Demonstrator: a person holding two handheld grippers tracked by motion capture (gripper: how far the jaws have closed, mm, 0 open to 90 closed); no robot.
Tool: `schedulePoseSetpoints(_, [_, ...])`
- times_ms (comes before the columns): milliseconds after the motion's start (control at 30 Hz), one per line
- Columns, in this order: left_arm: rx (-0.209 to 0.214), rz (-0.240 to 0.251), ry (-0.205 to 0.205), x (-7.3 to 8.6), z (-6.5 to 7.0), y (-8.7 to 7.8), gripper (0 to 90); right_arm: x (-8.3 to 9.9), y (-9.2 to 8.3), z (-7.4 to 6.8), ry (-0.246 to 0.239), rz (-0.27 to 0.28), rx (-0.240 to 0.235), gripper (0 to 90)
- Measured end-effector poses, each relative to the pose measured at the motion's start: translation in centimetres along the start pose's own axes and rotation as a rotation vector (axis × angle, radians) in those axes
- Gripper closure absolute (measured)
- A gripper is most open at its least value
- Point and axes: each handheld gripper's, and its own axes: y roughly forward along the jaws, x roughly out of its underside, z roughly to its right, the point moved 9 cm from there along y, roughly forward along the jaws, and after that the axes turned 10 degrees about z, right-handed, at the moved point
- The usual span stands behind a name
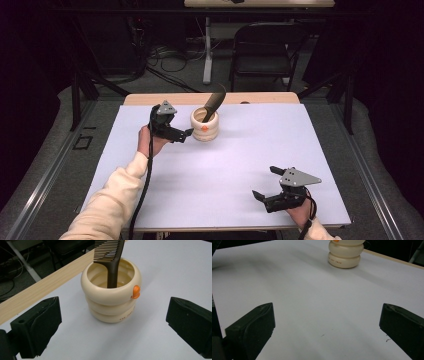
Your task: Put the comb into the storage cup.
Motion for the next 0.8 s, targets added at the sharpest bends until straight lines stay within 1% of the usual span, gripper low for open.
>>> schedulePoseSetpoints(133, [-0.008, -0.004, -0.005, 0.5, 0.1, -0.5, 0.2, 0.0, -0.1, 0.0, 0.000, -0.002, 0.001, 0.0])
schedulePoseSetpoints(200, [-0.002, -0.012, -0.006, 0.8, 0.2, -0.8, 0.2, 0.0, 0.0, -0.1, -0.001, -0.004, 0.000, 0.0])
schedulePoseSetpoints(267, [-0.012, -0.010, -0.004, 1.0, 0.2, -1.1, 0.2, 0.0, 0.0, -0.1, -0.004, -0.003, -0.003, 0.0])
schedulePoseSetpoints(500, [-0.021, -0.014, -0.005, 1.7, 0.5, -2.2, 0.2, 0.0, 0.1, -0.2, -0.004, -0.007, -0.005, 0.0])
schedulePoseSetpoints(800, [-0.037, -0.008, 0.004, 1.8, 0.8, -3.7, 0.1, 0.0, 0.0, -0.3, -0.003, -0.008, -0.003, 0.0])
